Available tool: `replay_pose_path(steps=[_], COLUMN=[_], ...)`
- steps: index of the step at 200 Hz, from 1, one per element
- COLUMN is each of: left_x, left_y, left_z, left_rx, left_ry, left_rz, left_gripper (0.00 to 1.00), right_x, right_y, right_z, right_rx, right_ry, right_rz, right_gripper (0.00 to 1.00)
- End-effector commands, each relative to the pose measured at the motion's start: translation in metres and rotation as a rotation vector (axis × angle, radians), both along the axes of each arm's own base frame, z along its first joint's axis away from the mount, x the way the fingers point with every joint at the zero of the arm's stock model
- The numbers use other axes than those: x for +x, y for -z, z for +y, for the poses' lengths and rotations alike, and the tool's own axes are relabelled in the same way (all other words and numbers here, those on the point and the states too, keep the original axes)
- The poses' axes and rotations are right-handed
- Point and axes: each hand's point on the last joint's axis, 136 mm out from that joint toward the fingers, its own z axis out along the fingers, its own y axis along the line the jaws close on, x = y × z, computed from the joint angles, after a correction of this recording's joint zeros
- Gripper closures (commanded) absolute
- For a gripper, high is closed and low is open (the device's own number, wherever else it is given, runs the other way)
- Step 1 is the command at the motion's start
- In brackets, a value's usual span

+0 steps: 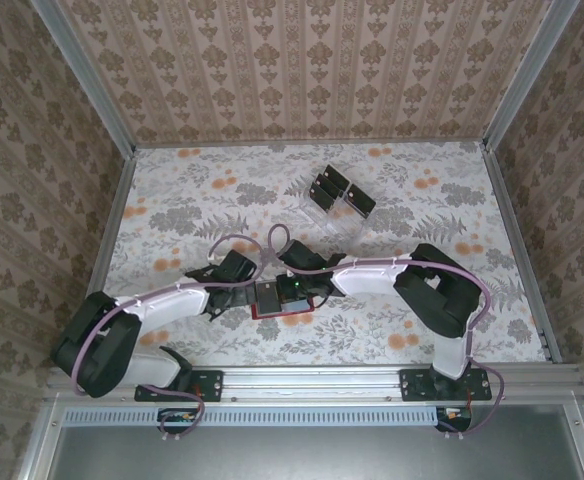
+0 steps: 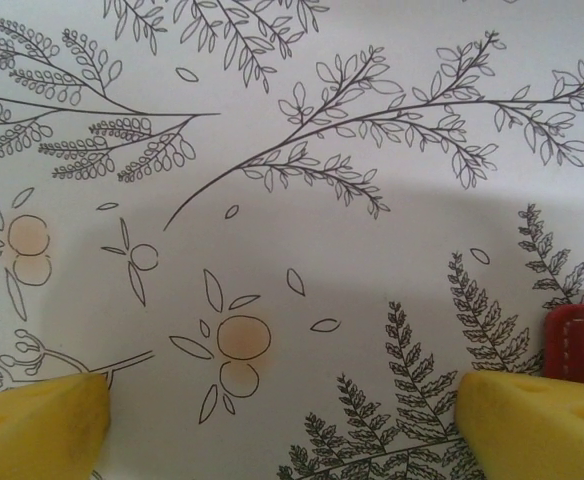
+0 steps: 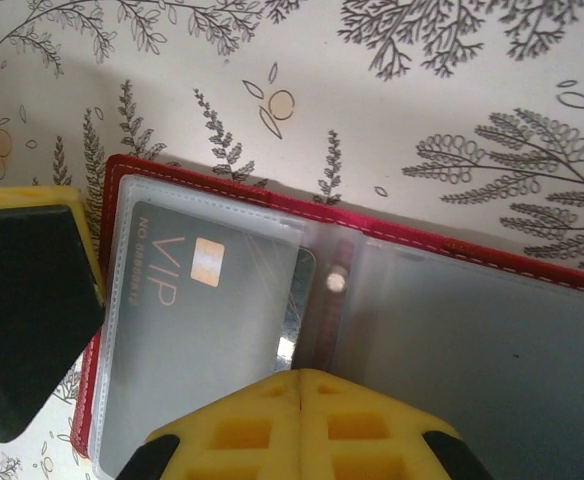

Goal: Put the credit cards into the card holder

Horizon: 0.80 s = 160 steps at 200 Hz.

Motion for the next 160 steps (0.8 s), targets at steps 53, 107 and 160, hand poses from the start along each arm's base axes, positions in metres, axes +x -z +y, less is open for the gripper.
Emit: replay_pose_path(steps=[53, 107, 160], left_x=[0.002, 0.001, -0.002], left_y=[0.002, -0.03, -0.031], left_z=[-0.006, -0.002, -0.027], left_rx=[-0.032, -0.178, -0.396], left_ry=[0.029, -0.018, -0.015], left_rz=[0.026, -0.053, -0.06], left_gripper=[0.0, 0.0, 0.0], right_x=[0.001, 0.001, 0.004], right_y=[-0.051, -0.059, -0.03], right_z=[-0.005, -0.062, -0.071], right_rx=[0.035, -0.193, -0.407], right_ry=[0.001, 0.054, -0.004], right_rz=[-0.092, -0.174, -0.195], right_gripper=[0.89, 0.41, 0.35])
